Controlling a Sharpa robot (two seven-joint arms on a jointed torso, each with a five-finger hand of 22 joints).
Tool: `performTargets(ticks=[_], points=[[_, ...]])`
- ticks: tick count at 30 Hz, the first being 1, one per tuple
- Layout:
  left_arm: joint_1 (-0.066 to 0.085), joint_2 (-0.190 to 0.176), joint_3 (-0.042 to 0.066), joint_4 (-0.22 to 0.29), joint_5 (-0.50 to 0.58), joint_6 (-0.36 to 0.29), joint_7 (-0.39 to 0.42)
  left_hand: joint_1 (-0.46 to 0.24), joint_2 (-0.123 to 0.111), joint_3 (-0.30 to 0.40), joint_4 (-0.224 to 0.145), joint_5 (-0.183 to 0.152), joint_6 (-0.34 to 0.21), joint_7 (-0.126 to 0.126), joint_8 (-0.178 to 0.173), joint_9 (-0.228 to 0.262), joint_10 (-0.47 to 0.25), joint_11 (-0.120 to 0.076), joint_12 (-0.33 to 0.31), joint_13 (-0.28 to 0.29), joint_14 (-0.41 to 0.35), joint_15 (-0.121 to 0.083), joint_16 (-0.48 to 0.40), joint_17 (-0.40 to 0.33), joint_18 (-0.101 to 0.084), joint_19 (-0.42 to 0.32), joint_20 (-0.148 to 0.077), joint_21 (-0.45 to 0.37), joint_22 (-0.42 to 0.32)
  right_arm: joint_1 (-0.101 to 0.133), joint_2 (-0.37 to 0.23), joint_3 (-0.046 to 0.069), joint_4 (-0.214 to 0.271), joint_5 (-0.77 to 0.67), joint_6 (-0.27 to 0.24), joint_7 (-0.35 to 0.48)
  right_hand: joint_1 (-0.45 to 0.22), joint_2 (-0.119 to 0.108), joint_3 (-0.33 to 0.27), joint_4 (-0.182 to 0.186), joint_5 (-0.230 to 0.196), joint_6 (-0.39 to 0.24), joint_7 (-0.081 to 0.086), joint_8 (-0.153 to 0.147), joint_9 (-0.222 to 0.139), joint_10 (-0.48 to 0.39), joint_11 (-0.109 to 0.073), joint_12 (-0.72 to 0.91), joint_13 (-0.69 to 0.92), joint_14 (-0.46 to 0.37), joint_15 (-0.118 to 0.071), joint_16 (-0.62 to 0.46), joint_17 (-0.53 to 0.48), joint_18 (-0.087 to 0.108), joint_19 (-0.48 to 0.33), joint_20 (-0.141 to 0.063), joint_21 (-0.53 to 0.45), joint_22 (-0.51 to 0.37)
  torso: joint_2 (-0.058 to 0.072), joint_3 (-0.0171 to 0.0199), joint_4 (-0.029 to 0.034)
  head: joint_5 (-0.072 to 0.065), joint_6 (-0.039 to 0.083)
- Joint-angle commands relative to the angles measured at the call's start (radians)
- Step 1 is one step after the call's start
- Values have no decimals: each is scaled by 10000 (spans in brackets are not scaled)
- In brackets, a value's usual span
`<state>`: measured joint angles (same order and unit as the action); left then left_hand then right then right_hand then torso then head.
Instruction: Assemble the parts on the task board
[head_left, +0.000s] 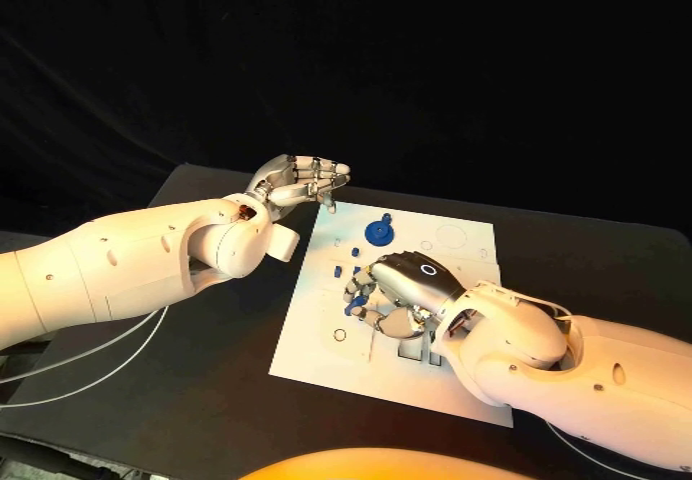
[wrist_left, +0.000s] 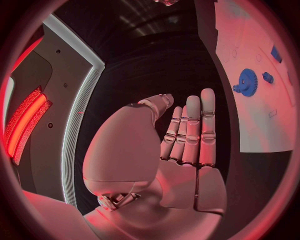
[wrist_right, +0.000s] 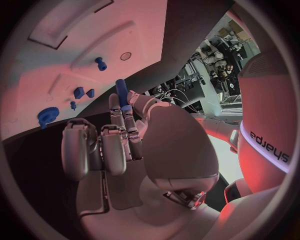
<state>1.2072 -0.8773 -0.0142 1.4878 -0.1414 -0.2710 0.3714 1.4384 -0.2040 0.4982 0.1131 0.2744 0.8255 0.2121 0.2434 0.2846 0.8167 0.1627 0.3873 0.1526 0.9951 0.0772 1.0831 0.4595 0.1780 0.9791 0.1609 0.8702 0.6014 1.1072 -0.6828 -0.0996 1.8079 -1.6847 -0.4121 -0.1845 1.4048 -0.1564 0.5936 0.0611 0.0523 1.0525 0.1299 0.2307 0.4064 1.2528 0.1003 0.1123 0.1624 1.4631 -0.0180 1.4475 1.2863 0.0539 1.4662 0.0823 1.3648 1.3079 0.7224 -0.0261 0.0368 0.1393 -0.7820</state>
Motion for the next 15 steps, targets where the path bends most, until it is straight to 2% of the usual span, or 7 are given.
performTargets(ticks=[1, 9, 15], points=[[-1, 41, 5, 14, 2, 149, 46, -75, -14, -2, -63, 37, -38, 134, 67, -13, -82, 4, 36, -10, -68, 20, -58, -16, 63, -84, 12, -67, -9, -191, 236, -21, -241, -74, 65, 289, 44, 90, 238, -300, 46, 35, 3, 67, 9, 570, -483, 22, 12, 531, -63, 49, -18, -107, 333, -37, -33, 1751, 16, 5, -11, 80, -26], [-1, 62, 5, 14, 2, 166, 34, -75, -9, -1, -70, 37, -39, 134, 73, -14, -91, 5, 47, -9, -71, 21, -56, -20, 64, -86, 13, -67, -9, -467, 670, -70, -686, -141, 216, 345, 44, 98, 248, -309, 50, 28, 7, 63, 10, 566, -480, 16, 15, 531, -61, 50, -15, -106, 331, -37, -39, 1749, 16, 6, 22, 123, -85], [-1, 52, 5, 10, 2, 162, 25, -75, -9, -1, -70, 37, -39, 134, 73, -14, -91, 5, 47, -9, -71, 21, -56, -20, 64, -86, 13, -67, -9, -515, 742, -92, -800, -185, 431, 331, 41, 104, 254, -313, 53, 22, 11, 61, 11, 563, -477, 11, 17, 528, -60, 43, -33, -102, 325, -37, -58, 1742, 10, 7, -7, 177, -123]])
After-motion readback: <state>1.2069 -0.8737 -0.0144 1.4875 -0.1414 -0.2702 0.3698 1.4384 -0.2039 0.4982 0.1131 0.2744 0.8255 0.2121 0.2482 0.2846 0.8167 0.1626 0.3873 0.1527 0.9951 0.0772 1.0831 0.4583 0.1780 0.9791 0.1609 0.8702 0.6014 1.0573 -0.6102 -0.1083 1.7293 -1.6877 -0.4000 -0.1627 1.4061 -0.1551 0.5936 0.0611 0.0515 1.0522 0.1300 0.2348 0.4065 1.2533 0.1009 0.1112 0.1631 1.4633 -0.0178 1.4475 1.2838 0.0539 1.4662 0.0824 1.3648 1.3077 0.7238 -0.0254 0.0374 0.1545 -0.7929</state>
